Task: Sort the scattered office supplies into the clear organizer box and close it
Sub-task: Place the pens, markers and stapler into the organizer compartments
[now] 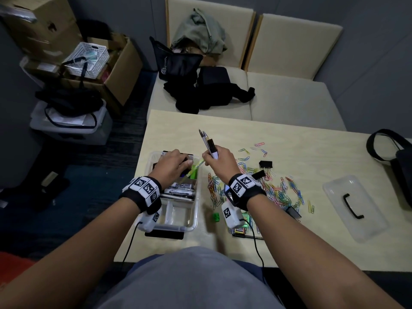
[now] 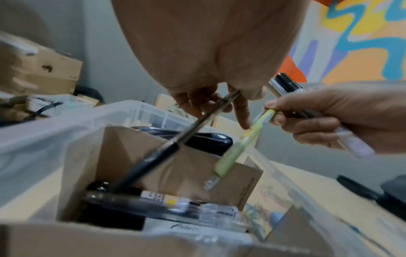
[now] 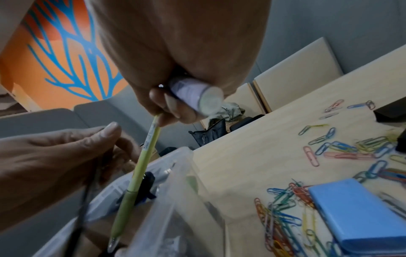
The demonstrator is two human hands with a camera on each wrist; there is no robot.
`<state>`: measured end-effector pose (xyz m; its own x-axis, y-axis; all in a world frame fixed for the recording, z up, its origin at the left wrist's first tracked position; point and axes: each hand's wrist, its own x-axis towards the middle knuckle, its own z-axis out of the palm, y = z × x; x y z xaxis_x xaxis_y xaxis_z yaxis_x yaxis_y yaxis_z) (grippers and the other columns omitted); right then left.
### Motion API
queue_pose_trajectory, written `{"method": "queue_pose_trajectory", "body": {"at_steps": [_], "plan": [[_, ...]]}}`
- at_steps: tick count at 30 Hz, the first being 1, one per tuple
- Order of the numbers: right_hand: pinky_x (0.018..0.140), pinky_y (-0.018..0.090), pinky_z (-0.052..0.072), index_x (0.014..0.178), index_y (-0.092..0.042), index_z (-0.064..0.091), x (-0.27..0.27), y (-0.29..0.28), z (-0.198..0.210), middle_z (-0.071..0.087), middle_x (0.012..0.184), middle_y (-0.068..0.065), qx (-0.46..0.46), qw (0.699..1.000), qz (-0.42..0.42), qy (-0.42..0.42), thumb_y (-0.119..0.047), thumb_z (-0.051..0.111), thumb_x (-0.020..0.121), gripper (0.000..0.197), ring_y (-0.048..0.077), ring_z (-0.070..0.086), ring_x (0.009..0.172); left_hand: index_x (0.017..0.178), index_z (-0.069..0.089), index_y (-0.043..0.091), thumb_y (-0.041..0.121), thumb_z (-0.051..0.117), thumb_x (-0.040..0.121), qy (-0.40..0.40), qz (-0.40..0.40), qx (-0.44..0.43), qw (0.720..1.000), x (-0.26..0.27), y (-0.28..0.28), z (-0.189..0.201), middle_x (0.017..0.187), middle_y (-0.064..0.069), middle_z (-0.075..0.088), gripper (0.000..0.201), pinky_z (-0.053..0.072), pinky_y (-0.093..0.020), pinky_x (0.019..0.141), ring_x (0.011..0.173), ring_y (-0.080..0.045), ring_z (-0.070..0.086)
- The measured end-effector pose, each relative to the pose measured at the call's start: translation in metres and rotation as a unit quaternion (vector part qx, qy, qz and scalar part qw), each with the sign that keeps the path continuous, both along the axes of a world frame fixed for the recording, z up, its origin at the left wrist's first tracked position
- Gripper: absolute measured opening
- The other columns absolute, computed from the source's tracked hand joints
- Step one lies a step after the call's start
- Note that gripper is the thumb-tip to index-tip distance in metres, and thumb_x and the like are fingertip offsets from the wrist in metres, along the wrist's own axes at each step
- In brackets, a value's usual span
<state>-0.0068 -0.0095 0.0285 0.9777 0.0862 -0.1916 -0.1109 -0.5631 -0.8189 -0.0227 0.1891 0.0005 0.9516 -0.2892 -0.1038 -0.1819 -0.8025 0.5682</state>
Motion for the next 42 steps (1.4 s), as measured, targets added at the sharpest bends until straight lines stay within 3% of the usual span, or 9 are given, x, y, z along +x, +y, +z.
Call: {"method": "queue_pose_trajectory", "body": {"at_steps": [5, 10, 15, 20, 23, 27, 33, 37, 42], "plan": [[0.055, 0.027, 0.040, 0.074, -0.017, 0.059, -0.008, -0.011, -0.011, 0.060, 0.064, 0.000, 0.024, 0.999, -0.043, -0.008, -0.023, 0.060, 0.083, 0.010, 0.015, 0.048, 0.056, 0.082, 0.053, 0.028, 0.047, 0.039, 0.100, 0.011, -0.084, 0.062, 0.995, -0.013, -0.003, -0.006, 0.083, 0.008, 0.053, 0.030, 0.031, -0.036, 0.075, 0.083, -0.014, 0.048], [0.048, 0.021, 0.034, 0.072, -0.016, 0.054, -0.011, -0.023, -0.010, 0.046, 0.058, -0.008, 0.034, 0.996, -0.079, -0.020, -0.019, 0.060, 0.083, 0.013, 0.010, 0.036, 0.051, 0.094, 0.064, 0.026, 0.046, 0.055, 0.093, 0.038, -0.132, 0.091, 0.986, -0.026, -0.006, -0.008, 0.090, 0.007, 0.057, 0.022, 0.034, -0.034, 0.076, 0.089, -0.012, 0.051], [0.049, 0.022, 0.033, 0.071, -0.019, 0.052, -0.013, -0.021, -0.005, 0.045, 0.058, -0.009, 0.046, 0.995, -0.078, -0.029, -0.020, 0.059, 0.083, 0.014, 0.009, 0.035, 0.050, 0.088, 0.068, 0.029, 0.034, 0.071, 0.085, 0.142, -0.067, -0.025, 0.987, -0.021, -0.002, 0.008, 0.079, 0.013, 0.068, 0.006, 0.054, -0.028, 0.073, 0.077, -0.002, 0.063], [0.053, 0.024, 0.041, 0.074, -0.017, 0.062, -0.016, -0.011, 0.001, 0.064, 0.065, 0.004, 0.035, 0.998, -0.052, -0.031, -0.024, 0.062, 0.082, 0.010, 0.011, 0.047, 0.054, 0.090, 0.066, 0.023, 0.023, 0.061, 0.092, 0.051, 0.020, -0.014, 0.998, -0.001, 0.011, 0.015, 0.087, 0.004, 0.067, 0.005, 0.050, -0.033, 0.077, 0.084, -0.018, 0.062], [0.053, 0.020, 0.042, 0.074, -0.018, 0.067, -0.021, -0.003, 0.003, 0.070, 0.069, 0.002, 0.028, 0.999, -0.019, -0.026, -0.024, 0.064, 0.082, 0.011, 0.010, 0.053, 0.056, 0.104, 0.067, 0.022, 0.018, 0.058, 0.092, -0.024, 0.085, 0.023, 0.996, 0.013, 0.022, 0.009, 0.105, -0.004, 0.060, 0.016, 0.043, -0.040, 0.092, 0.100, -0.024, 0.057], [0.058, 0.030, 0.049, 0.077, -0.018, 0.069, -0.028, 0.010, -0.002, 0.071, 0.072, 0.003, 0.009, 0.999, 0.046, -0.009, -0.029, 0.065, 0.083, 0.013, 0.019, 0.062, 0.064, 0.124, 0.061, 0.020, 0.015, 0.049, 0.097, -0.002, 0.126, 0.069, 0.990, 0.024, 0.035, -0.004, 0.129, -0.008, 0.055, 0.030, 0.035, -0.043, 0.101, 0.118, -0.028, 0.054], [0.061, 0.030, 0.052, 0.081, -0.019, 0.069, -0.040, 0.027, -0.010, 0.072, 0.075, 0.001, -0.019, 0.993, 0.114, 0.021, -0.028, 0.066, 0.082, 0.010, 0.018, 0.067, 0.071, 0.119, 0.063, 0.015, 0.009, 0.041, 0.099, 0.055, 0.093, 0.058, 0.992, 0.031, 0.045, -0.025, 0.115, -0.016, 0.063, 0.031, 0.048, -0.048, 0.088, 0.106, -0.035, 0.057], [0.052, 0.029, 0.036, 0.081, -0.017, 0.066, -0.046, 0.034, -0.018, 0.064, 0.070, 0.003, -0.066, 0.983, 0.172, 0.023, -0.028, 0.065, 0.084, 0.011, 0.018, 0.054, 0.057, 0.121, 0.062, 0.016, -0.002, 0.043, 0.092, 0.059, 0.093, 0.046, 0.993, 0.032, 0.047, -0.032, 0.113, -0.015, 0.061, 0.039, 0.047, -0.048, 0.091, 0.109, -0.035, 0.054], [0.052, 0.030, 0.037, 0.085, -0.015, 0.063, -0.040, 0.029, -0.021, 0.060, 0.070, 0.005, -0.169, 0.946, 0.273, 0.039, -0.026, 0.065, 0.087, 0.011, 0.023, 0.056, 0.063, 0.127, 0.060, 0.018, -0.010, 0.036, 0.089, 0.065, 0.098, 0.041, 0.992, 0.031, 0.046, -0.036, 0.115, -0.017, 0.056, 0.053, 0.043, -0.047, 0.097, 0.112, -0.038, 0.048]]}}
